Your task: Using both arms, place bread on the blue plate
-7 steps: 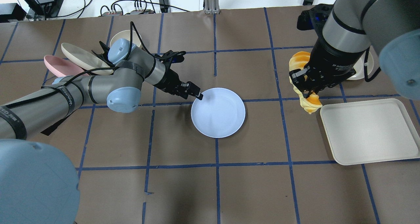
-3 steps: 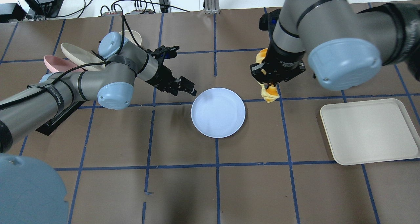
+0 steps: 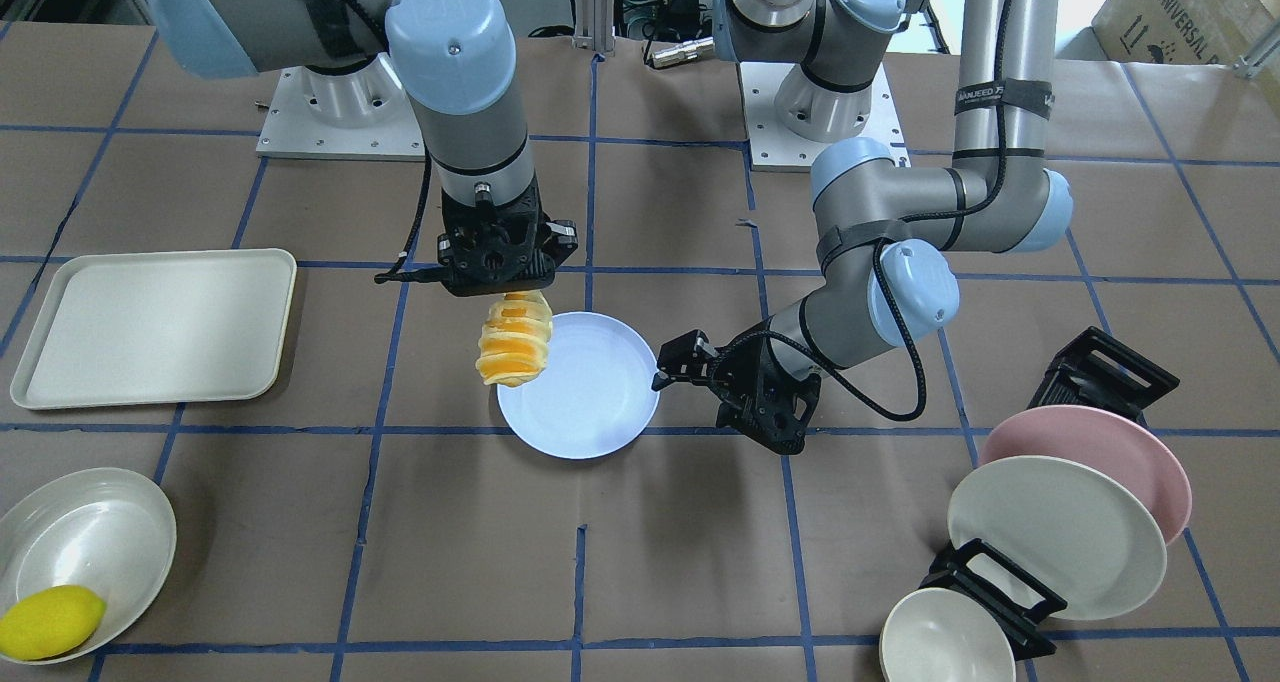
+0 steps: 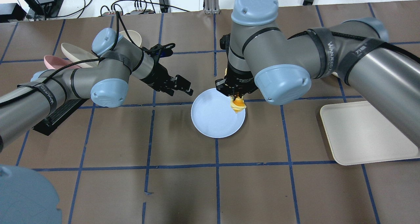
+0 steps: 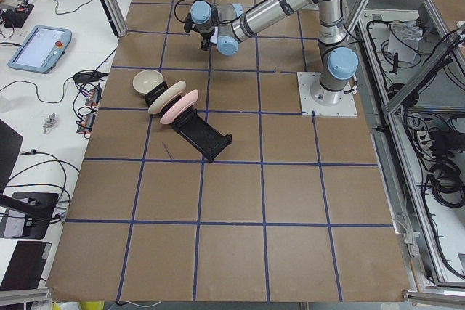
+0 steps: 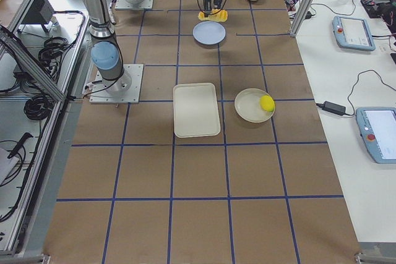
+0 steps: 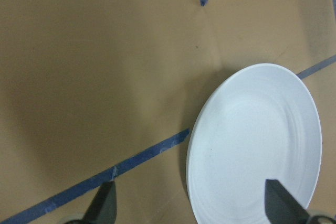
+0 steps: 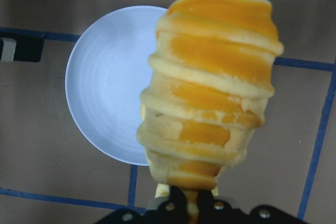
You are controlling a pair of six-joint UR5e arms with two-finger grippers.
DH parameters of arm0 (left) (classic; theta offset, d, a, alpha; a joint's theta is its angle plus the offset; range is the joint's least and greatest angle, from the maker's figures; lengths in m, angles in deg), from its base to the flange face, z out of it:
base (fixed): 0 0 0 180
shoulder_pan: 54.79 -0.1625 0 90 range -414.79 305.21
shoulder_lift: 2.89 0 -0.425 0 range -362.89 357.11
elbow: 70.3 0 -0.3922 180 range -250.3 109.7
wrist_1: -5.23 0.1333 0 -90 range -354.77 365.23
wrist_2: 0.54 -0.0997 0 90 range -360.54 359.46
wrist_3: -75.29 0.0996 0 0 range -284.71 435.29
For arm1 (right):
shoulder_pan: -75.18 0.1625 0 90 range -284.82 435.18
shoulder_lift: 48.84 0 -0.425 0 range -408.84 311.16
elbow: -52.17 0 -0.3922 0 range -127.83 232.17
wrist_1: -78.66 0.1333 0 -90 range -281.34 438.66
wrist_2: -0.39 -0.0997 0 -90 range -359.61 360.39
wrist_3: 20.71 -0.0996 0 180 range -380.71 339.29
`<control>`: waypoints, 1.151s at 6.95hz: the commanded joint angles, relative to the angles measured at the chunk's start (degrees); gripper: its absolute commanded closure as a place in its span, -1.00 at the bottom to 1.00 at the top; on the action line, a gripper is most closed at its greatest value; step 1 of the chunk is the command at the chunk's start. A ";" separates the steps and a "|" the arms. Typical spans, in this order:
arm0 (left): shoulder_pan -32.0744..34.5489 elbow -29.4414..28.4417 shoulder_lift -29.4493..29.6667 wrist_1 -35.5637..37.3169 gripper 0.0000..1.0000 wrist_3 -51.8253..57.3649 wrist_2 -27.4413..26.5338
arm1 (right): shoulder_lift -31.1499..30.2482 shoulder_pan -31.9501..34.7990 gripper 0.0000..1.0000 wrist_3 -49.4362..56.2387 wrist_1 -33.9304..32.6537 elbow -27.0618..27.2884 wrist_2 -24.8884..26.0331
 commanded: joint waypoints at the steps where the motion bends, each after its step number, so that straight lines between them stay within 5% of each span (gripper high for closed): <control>1: -0.03 -0.02 -0.05 -0.17 -1.00 -0.50 -0.01 | 3.17 2.00 0.91 -0.10 -3.65 2.38 -0.18; 5: -0.30 0.06 0.30 -0.17 -1.00 -1.03 -0.19 | 13.10 4.64 0.92 -0.10 -13.77 3.10 -0.35; 8: -0.91 -0.02 0.65 -0.17 -1.00 -1.03 -0.19 | 13.38 5.00 0.80 -0.10 -14.05 3.28 -0.27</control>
